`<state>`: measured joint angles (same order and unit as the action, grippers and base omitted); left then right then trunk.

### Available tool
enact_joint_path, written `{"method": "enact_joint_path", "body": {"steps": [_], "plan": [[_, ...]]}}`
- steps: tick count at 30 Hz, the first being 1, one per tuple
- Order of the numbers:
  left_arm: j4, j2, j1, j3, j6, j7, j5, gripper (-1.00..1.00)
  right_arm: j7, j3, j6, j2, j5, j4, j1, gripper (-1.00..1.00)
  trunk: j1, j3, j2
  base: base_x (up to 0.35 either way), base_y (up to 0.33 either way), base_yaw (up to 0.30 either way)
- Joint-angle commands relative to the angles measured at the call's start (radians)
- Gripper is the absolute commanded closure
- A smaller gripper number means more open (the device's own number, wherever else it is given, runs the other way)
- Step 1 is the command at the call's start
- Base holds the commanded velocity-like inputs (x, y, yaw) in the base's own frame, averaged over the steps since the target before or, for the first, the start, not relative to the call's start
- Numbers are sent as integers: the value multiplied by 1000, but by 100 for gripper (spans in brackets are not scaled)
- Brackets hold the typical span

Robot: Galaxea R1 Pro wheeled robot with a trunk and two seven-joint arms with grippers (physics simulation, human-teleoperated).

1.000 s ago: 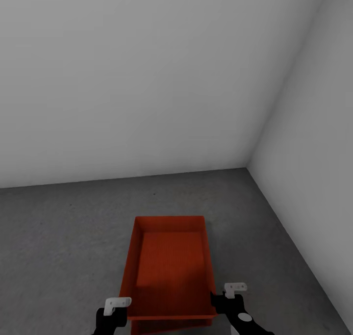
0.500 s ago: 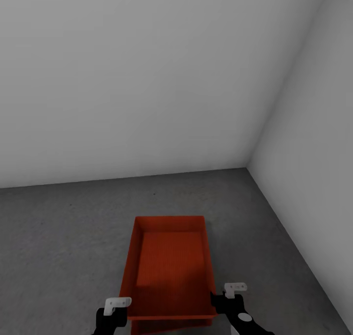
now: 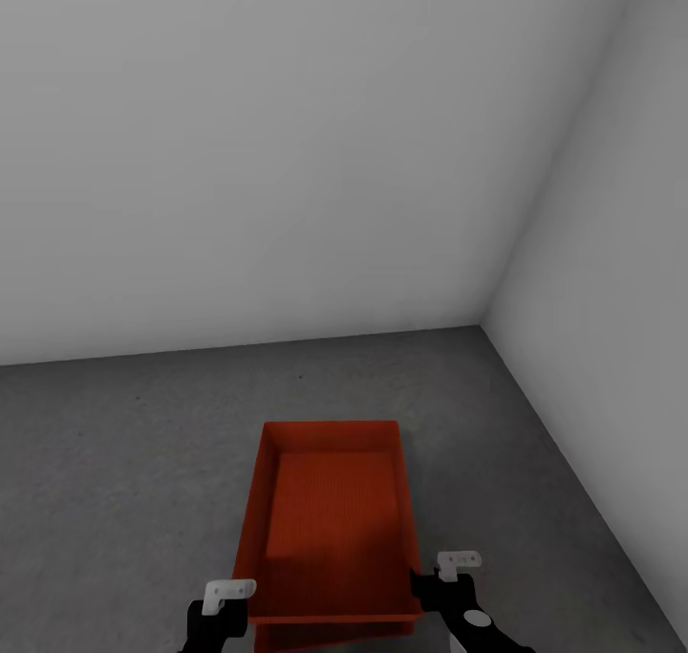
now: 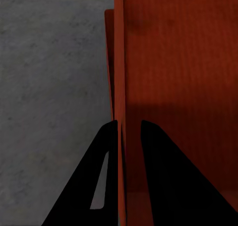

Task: Move the two storage containers from the living room to the garage. In the garage, place one container on the floor and stack the other container on top of it (either order is fine).

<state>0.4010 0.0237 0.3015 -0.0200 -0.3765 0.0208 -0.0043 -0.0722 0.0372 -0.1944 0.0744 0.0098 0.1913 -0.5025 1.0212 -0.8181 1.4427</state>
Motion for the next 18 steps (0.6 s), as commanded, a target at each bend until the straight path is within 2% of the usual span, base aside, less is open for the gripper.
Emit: {"method": "enact_joint_path", "body": {"steps": [1, 6, 18], "plan": [[1, -1, 1, -18, -3, -9, 10, 100, -11, -7, -4, -15, -1, -1, -1, 100, 0, -1, 0, 0, 0, 0], [1, -1, 1, -18, -3, -9, 10, 100, -11, -7, -4, -15, -1, -1, -1, 100, 0, -1, 0, 0, 0, 0], [1, -1, 1, -18, -3, -9, 10, 100, -11, -7, -4, -15, -1, -1, -1, 100, 46, -38, 84, 0, 0, 0]]}}
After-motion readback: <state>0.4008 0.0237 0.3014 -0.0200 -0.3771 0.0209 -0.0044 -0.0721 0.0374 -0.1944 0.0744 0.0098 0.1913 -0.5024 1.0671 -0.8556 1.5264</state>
